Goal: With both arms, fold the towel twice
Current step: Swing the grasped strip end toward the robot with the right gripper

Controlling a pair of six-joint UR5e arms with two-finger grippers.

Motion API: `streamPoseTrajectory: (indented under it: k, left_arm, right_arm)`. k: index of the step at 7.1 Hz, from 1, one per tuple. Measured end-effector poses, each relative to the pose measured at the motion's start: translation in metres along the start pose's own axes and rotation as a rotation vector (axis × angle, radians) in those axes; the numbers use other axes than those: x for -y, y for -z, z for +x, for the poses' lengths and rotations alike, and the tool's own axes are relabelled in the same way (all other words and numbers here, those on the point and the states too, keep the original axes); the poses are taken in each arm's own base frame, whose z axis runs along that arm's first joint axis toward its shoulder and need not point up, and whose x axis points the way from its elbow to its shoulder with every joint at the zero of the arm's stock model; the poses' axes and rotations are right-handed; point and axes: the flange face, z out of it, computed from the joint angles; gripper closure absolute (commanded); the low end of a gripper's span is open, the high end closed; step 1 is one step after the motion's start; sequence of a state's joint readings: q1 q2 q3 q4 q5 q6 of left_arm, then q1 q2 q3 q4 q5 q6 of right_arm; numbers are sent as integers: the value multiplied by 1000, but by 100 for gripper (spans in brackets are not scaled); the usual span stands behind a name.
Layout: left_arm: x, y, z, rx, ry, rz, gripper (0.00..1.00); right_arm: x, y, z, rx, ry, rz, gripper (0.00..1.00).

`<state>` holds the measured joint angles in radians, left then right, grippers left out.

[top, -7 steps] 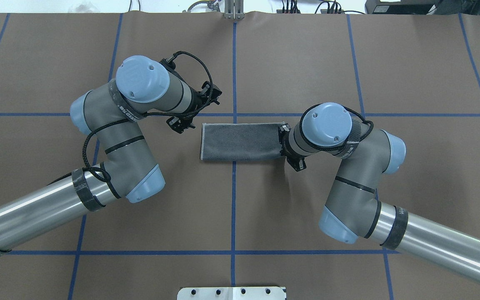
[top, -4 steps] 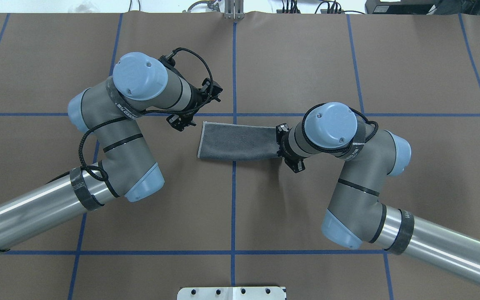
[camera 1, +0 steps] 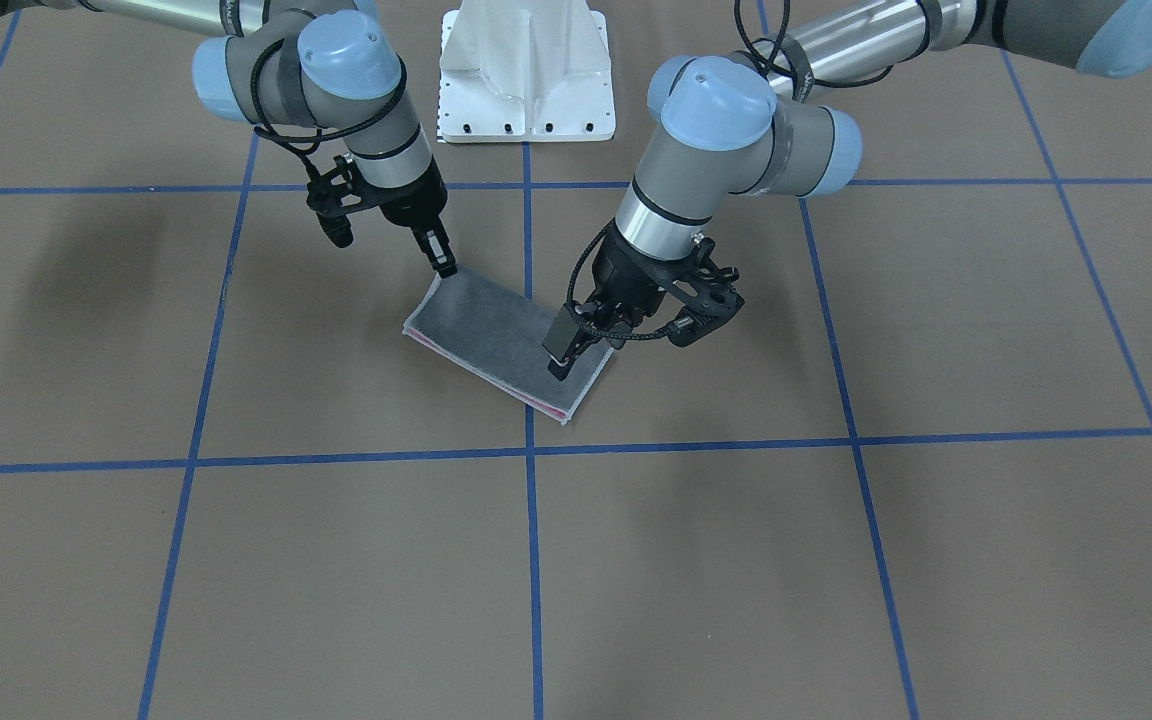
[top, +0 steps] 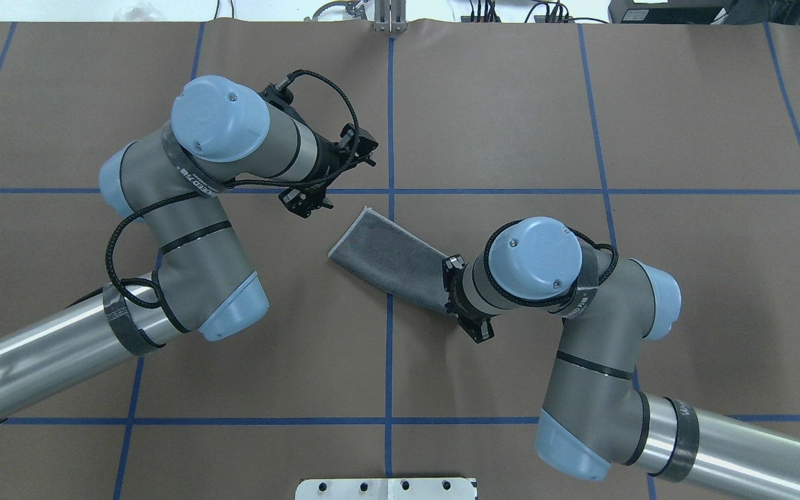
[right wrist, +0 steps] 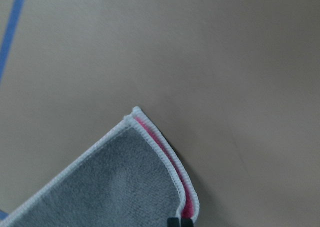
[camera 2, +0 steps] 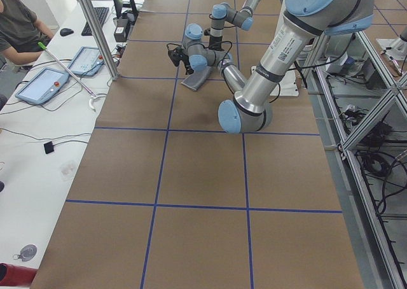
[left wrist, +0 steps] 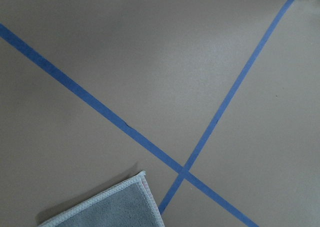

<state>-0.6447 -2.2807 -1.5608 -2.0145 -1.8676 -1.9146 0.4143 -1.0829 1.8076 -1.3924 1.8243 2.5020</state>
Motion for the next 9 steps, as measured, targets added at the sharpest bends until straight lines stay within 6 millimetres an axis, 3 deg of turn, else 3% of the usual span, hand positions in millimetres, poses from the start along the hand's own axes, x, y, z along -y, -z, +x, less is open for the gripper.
streamPoseTrajectory:
  k: [5, 9]
  left_arm:
    - [-5, 10, 3, -12, -4, -20, 0]
    - [-8, 22, 6, -26, -9, -42, 0]
  right_arm:
    - [-48, 4, 26, -79, -5, -78, 100]
    - [-67, 5, 40, -95, 8, -106, 100]
